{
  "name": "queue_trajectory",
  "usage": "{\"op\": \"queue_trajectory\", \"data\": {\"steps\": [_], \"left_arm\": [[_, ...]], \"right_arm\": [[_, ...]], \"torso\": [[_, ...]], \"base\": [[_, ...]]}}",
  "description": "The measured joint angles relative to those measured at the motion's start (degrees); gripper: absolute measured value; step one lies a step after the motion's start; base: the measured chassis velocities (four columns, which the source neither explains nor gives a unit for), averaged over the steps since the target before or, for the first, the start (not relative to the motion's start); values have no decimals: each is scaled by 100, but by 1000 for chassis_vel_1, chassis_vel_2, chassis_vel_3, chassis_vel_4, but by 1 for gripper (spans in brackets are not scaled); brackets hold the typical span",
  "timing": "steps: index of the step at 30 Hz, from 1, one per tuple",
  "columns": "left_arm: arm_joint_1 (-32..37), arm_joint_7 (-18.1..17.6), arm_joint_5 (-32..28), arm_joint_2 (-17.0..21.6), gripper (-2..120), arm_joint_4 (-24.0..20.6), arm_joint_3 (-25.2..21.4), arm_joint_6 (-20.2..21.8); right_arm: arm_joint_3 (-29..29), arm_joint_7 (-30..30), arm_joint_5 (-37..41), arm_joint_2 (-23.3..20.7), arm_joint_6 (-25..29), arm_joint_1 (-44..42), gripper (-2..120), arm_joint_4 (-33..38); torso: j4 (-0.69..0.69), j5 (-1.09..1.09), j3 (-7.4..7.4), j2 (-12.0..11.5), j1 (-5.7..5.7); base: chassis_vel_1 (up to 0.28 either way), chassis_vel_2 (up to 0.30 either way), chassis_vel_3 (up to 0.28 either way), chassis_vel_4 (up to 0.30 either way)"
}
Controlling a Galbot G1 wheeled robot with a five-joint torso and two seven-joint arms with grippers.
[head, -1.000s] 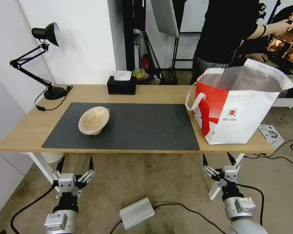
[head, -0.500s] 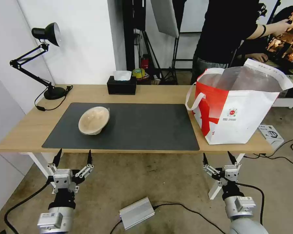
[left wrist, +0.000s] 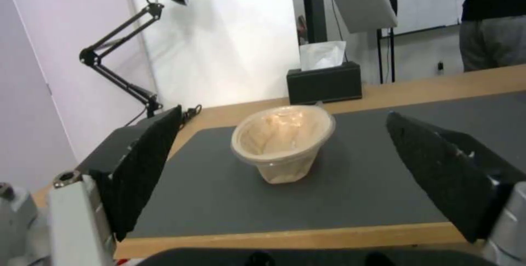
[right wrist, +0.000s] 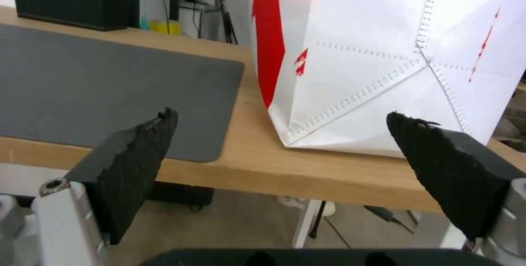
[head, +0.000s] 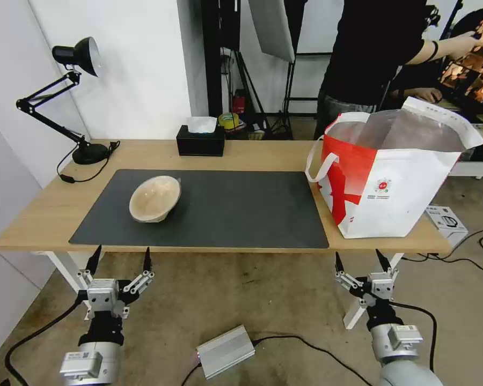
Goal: Pick up the trash from the table and place it into the takeout bag.
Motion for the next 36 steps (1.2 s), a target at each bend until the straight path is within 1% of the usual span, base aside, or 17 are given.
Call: {"op": "queue_trajectory", "data": {"steps": [21,30,36], "left_arm": [[-21,5,-12,86,100,-252,20,-1],[-24,5,-94,190,100,-401,-18,1],[-32,6,-129,340,100,-505,-7,7]], "right_arm": [[-67,66,-36,22,31,-6,98,-144],[-73,80,-54,36,46,5,97,-175],[-90,83,-55,38,49,30,97,-180]], "torso": [[0,0,0,0,0],[0,0,0,0,0],[0,0,0,0,0]], "base": [[0,0,0,0],[0,0,0,0],[0,0,0,0]]}}
